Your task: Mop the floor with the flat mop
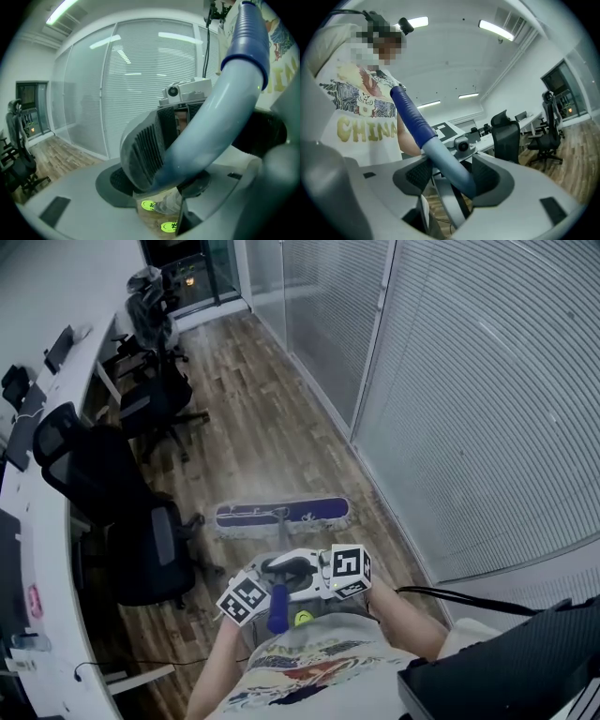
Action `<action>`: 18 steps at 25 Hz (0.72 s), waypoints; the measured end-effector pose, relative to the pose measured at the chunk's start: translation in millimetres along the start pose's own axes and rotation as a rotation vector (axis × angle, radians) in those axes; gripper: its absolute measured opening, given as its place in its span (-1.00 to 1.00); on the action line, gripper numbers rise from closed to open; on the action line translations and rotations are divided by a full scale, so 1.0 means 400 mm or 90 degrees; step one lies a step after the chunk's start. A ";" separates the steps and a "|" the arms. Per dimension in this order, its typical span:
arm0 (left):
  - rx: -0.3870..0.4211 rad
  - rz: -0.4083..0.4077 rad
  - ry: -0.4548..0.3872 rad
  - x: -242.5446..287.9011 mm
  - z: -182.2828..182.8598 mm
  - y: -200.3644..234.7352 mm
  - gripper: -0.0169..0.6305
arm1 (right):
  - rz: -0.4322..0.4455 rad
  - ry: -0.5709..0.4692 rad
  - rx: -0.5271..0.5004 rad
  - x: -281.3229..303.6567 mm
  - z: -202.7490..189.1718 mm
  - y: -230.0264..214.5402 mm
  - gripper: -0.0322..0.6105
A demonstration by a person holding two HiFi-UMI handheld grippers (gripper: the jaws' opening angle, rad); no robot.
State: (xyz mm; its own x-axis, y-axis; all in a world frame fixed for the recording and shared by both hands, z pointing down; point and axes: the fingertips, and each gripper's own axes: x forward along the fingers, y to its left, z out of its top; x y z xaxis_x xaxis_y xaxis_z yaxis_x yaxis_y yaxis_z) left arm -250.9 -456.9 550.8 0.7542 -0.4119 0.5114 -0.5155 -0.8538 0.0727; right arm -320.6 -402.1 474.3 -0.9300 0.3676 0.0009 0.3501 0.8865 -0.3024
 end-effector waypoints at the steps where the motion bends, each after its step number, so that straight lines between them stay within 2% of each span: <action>1: 0.000 0.002 -0.002 -0.001 0.004 0.007 -0.33 | 0.001 -0.001 -0.002 0.000 0.006 -0.005 -0.12; 18: -0.019 0.040 -0.032 0.019 0.065 0.071 -0.34 | 0.051 0.014 0.002 -0.039 0.055 -0.052 -0.12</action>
State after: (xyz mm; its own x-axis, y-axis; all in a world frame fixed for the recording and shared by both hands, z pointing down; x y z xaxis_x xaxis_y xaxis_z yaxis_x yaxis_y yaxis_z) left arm -249.1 -492.4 534.5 0.7390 -0.4807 0.4721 -0.5740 -0.8161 0.0674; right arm -315.7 -432.5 459.7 -0.8962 0.4436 -0.0029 0.4231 0.8528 -0.3060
